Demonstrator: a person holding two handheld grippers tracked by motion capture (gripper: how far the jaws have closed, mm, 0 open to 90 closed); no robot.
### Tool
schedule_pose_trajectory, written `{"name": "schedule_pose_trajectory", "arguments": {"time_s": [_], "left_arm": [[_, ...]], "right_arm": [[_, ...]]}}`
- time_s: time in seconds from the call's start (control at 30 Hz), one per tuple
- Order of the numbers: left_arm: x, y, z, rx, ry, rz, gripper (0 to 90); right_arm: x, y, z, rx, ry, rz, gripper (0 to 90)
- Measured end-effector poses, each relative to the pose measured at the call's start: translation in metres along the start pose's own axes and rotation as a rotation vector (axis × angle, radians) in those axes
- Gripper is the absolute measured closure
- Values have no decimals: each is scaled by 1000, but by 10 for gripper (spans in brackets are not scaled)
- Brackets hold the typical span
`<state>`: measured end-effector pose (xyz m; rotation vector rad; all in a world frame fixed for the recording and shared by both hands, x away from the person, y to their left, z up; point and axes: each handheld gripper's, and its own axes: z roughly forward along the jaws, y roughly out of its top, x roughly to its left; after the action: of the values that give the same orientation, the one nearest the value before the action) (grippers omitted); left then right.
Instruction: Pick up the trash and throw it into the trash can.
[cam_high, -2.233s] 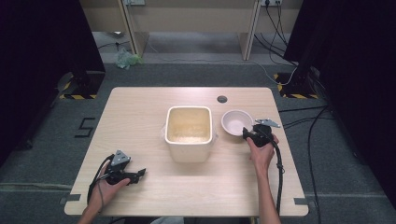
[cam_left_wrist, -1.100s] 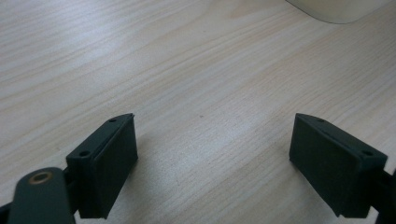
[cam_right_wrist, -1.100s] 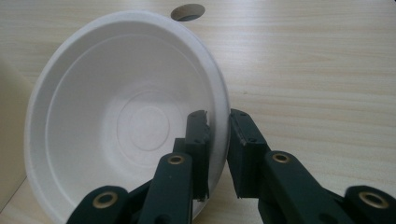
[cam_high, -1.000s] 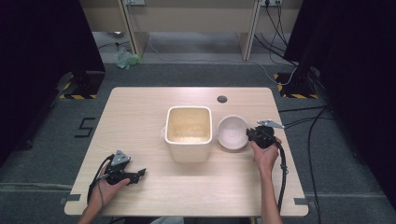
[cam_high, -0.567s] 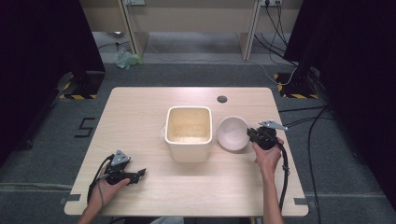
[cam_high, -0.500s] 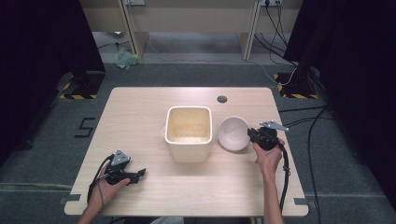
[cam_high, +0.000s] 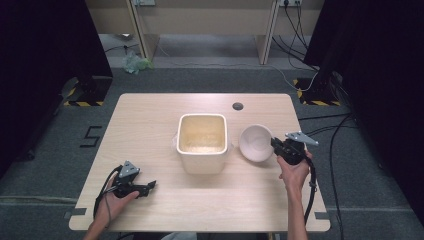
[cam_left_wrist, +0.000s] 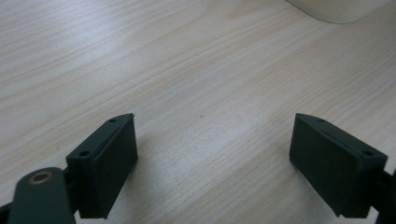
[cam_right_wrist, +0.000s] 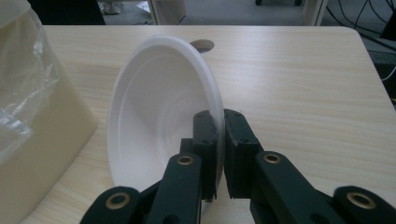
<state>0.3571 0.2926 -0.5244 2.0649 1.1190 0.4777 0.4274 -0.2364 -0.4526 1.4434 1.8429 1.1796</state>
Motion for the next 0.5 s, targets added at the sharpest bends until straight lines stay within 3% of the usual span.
{"name": "schedule_pose_trajectory", "arguments": {"time_s": [0.5], "left_arm": [[0, 0, 0, 0, 0, 0, 141]], "right_arm": [[6, 22, -35, -105, 14, -25, 846]]}}
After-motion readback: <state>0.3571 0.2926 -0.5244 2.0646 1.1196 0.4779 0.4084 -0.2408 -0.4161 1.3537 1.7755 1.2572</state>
